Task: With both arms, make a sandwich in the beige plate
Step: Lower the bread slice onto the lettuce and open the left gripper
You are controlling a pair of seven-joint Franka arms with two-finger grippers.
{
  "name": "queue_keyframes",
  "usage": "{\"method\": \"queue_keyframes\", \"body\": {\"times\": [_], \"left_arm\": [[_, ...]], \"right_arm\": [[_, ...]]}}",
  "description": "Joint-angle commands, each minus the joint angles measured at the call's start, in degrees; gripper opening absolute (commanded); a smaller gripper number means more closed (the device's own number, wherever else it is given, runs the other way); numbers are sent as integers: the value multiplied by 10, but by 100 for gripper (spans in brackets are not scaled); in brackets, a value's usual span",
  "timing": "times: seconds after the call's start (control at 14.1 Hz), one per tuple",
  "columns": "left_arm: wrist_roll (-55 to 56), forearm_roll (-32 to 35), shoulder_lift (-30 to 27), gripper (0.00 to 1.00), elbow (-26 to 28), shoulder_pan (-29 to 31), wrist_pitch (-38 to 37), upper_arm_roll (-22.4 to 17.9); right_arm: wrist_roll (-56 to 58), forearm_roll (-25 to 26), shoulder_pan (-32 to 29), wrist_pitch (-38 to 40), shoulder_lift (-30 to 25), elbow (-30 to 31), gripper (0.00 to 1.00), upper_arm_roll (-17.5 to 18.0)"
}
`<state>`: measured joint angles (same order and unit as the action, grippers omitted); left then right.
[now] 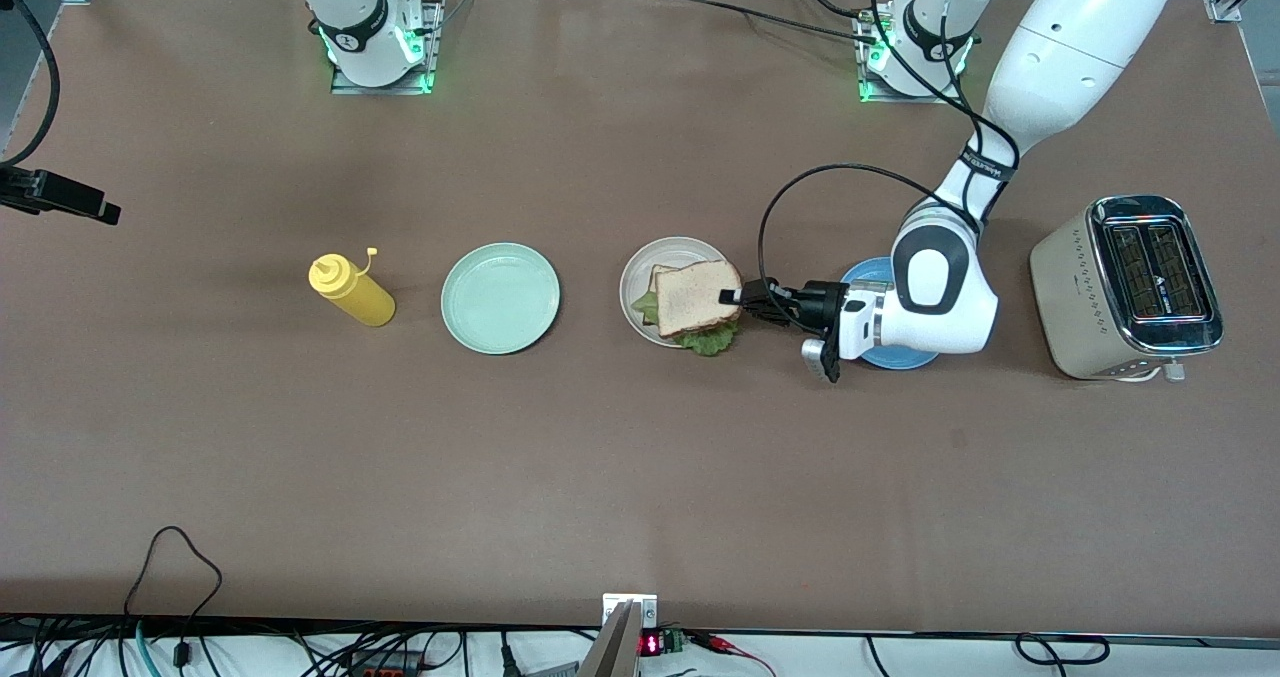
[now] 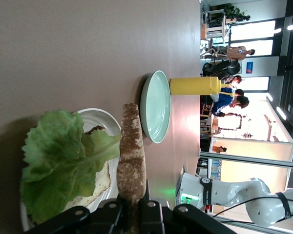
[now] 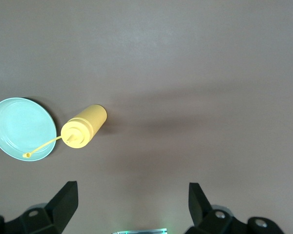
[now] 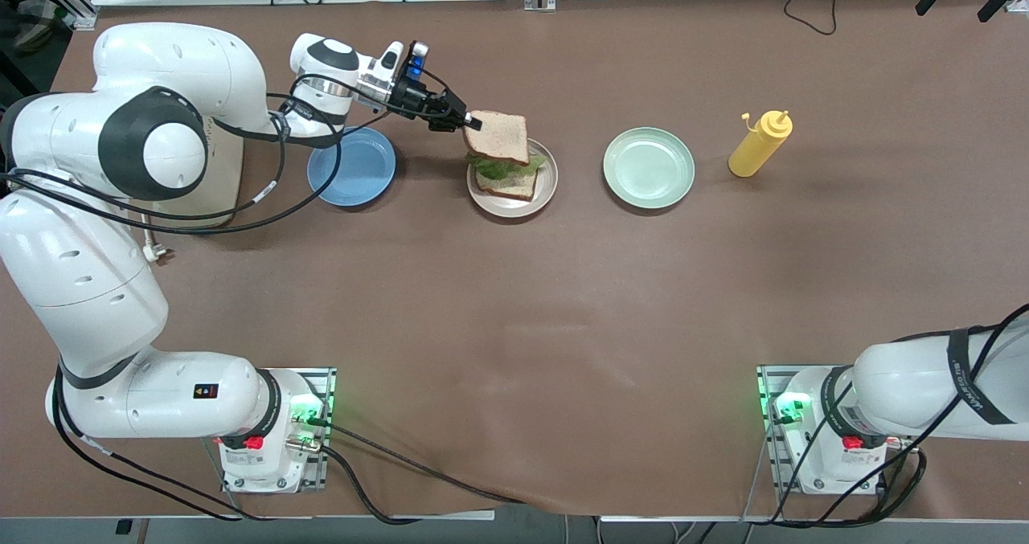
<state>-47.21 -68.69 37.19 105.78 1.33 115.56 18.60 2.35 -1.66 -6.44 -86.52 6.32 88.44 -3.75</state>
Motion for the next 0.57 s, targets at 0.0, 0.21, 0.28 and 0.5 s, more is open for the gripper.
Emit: {"method": "queue_keyframes", "body": {"times": [0.0,0.21,0.28,0.5], "left_arm": [[-40,-30,-13,0,34,10,-17,-1],[-42,-63,5,0,39,7,-17,-1],[-42,-73,12,0,37,6,-17,-1],[-53,-75,24,0,33,6,-16,-1]], "right_arm": [[-2,-3,-5,-2,-3,-1,100,3],[-2,-2,-5,-2,-3,-1,100,3],[-2,-2,-5,-2,-3,-1,100,3],[-2,-2,-5,-2,-3,-1,100,3]]}}
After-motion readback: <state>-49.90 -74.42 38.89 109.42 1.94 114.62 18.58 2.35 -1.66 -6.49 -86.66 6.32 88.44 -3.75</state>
